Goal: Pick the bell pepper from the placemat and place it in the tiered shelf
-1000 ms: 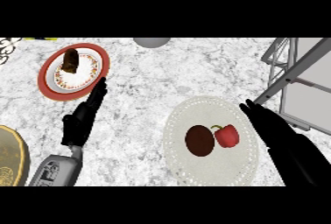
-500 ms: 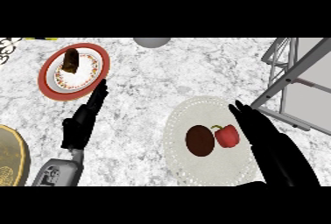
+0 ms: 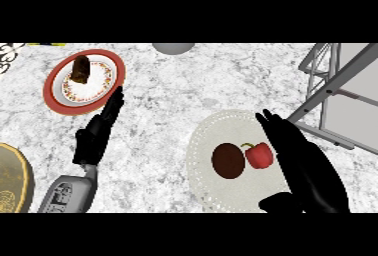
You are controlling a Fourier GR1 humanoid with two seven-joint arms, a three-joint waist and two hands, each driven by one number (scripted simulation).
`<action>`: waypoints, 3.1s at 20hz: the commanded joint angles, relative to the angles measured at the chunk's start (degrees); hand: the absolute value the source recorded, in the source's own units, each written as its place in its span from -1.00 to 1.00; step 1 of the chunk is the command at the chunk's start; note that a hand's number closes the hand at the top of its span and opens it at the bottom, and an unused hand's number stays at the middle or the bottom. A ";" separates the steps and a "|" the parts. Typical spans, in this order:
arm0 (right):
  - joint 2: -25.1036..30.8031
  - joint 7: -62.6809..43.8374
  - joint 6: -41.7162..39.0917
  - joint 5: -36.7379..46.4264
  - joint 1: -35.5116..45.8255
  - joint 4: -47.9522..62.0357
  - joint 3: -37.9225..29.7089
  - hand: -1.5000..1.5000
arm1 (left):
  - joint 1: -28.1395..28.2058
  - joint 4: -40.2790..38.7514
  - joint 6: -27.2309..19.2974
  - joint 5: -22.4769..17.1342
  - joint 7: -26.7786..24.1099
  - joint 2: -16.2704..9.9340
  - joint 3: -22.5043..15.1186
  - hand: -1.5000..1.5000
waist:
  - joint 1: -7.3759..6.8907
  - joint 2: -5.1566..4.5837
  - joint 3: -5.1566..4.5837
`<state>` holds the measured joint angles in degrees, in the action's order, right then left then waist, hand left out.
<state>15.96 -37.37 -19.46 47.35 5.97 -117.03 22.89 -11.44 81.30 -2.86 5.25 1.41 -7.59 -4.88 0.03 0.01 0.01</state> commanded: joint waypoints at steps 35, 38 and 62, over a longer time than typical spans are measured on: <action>-6.48 14.83 0.18 13.29 -3.58 14.67 -6.14 -1.00 | 2.30 2.51 1.58 4.96 0.81 5.04 1.50 0.00 | 0.05 0.05 -0.01; -3.02 21.38 3.83 14.60 -4.63 21.61 -6.49 1.00 | 2.51 -0.46 4.35 2.63 -2.47 2.82 4.18 0.00 | 0.00 -0.01 -0.01; 29.94 84.91 -3.01 -15.81 -24.38 12.54 -15.30 1.00 | 4.13 3.27 3.10 2.29 0.50 2.05 6.87 0.00 | 4.85 0.56 0.34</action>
<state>41.17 35.84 -20.46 41.65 -14.59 -105.50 13.29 -7.95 84.16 0.38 7.87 2.18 -5.32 1.41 4.20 0.77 0.29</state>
